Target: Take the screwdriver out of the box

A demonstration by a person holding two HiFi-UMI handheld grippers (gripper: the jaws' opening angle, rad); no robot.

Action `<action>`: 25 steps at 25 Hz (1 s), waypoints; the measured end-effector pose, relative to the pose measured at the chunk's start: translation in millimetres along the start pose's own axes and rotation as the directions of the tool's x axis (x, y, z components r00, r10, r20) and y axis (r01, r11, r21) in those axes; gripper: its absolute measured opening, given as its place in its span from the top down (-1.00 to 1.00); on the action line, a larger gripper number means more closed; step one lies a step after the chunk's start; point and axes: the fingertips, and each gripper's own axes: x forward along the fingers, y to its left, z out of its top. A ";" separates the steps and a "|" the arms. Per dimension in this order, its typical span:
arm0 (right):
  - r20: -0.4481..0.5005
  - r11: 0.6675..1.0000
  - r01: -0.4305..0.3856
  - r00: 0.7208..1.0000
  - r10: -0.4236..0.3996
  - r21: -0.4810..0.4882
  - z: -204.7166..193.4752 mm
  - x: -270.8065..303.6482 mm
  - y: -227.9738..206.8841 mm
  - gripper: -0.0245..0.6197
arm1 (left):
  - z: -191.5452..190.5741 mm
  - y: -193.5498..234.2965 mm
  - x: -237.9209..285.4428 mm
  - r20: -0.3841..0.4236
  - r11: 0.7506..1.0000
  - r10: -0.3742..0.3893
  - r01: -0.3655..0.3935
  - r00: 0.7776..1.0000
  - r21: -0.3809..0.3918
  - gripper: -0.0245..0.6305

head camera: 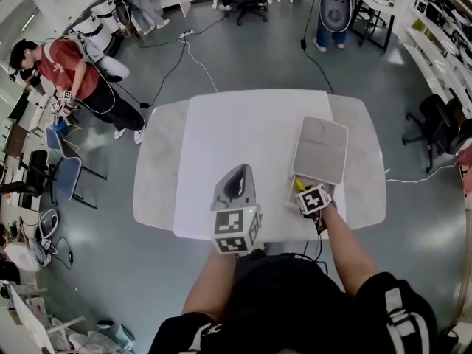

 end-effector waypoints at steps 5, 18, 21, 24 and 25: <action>-0.003 0.992 0.071 0.997 -0.072 -0.105 -4.6 -16.1 -11.7 0.70 | -1.0 -10.3 0.3 0.001 1.000 -0.013 0.013 1.000 0.002 0.89; 0.228 0.950 0.209 0.961 -0.156 -0.233 29.0 -82.3 -12.9 0.71 | 0.9 -46.6 2.7 0.014 0.997 -0.077 0.077 0.997 0.010 0.89; 0.305 0.951 0.230 0.939 -0.160 -0.207 39.1 -101.0 -12.5 0.71 | 1.2 -56.5 2.9 0.022 0.995 -0.098 0.098 0.995 0.017 0.89; 0.390 0.955 0.248 0.905 -0.169 -0.161 53.6 -128.1 -13.4 0.71 | 3.7 -64.7 4.9 0.027 0.993 -0.114 0.114 0.993 0.020 0.89; 0.420 0.956 0.254 0.891 -0.173 -0.145 59.0 -138.6 -14.2 0.71 | 5.3 -67.8 5.8 0.028 0.993 -0.120 0.120 0.992 0.021 0.89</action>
